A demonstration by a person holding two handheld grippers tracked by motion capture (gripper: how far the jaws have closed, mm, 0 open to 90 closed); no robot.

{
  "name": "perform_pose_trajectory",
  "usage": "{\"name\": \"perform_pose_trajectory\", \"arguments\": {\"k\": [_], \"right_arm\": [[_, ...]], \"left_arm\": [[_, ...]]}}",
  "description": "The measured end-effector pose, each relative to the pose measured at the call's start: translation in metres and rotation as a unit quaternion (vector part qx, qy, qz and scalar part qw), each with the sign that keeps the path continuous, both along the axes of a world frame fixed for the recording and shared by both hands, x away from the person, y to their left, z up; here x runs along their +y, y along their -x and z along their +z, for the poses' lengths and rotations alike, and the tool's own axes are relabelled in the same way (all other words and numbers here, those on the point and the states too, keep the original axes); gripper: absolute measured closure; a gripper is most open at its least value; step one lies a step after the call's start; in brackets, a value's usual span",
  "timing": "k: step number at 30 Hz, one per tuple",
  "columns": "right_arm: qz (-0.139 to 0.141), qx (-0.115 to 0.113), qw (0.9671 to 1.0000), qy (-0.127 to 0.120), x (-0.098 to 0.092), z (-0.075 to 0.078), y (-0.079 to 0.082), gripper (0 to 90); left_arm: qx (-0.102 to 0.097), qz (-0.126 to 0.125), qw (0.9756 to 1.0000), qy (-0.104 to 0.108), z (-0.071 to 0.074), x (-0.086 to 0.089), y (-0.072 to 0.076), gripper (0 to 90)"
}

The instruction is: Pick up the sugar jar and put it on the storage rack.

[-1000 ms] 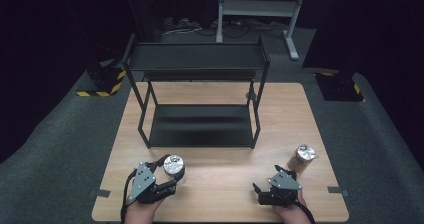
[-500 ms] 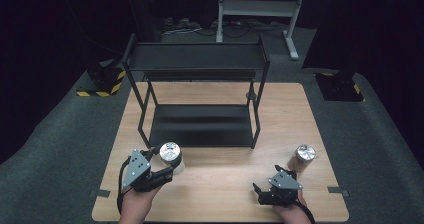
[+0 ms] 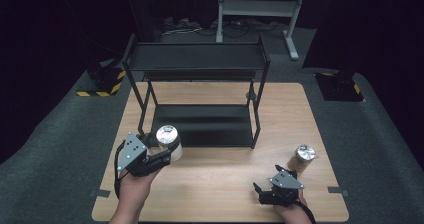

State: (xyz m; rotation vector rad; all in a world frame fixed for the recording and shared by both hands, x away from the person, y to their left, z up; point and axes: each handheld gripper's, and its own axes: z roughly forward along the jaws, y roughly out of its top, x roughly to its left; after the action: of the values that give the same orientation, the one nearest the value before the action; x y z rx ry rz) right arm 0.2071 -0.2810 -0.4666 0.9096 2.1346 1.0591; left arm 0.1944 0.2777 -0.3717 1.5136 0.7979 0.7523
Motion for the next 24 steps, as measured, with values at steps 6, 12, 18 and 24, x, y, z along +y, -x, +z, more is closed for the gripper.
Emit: {"name": "perform_pose_trajectory", "arguments": {"k": [6,12,18,24], "right_arm": [[0.001,0.000,1.0000,0.003,0.001,0.000,0.000,0.0],[0.002,0.001,1.0000,0.000,-0.001,0.000,-0.001,0.0],[0.002,0.003,1.0000,-0.001,-0.001,0.000,-0.001,0.0],[0.002,0.003,1.0000,-0.002,-0.001,0.000,-0.001,0.0]], "left_arm": [[-0.009,0.001,0.9999,0.006,0.010,0.000,-0.007,34.6],[-0.017,0.003,0.9998,0.014,0.022,-0.001,-0.014,34.6],[-0.032,0.005,0.9992,0.022,0.038,-0.001,-0.021,34.6],[-0.039,0.000,0.9988,0.030,0.049,-0.003,-0.027,34.6]]}}
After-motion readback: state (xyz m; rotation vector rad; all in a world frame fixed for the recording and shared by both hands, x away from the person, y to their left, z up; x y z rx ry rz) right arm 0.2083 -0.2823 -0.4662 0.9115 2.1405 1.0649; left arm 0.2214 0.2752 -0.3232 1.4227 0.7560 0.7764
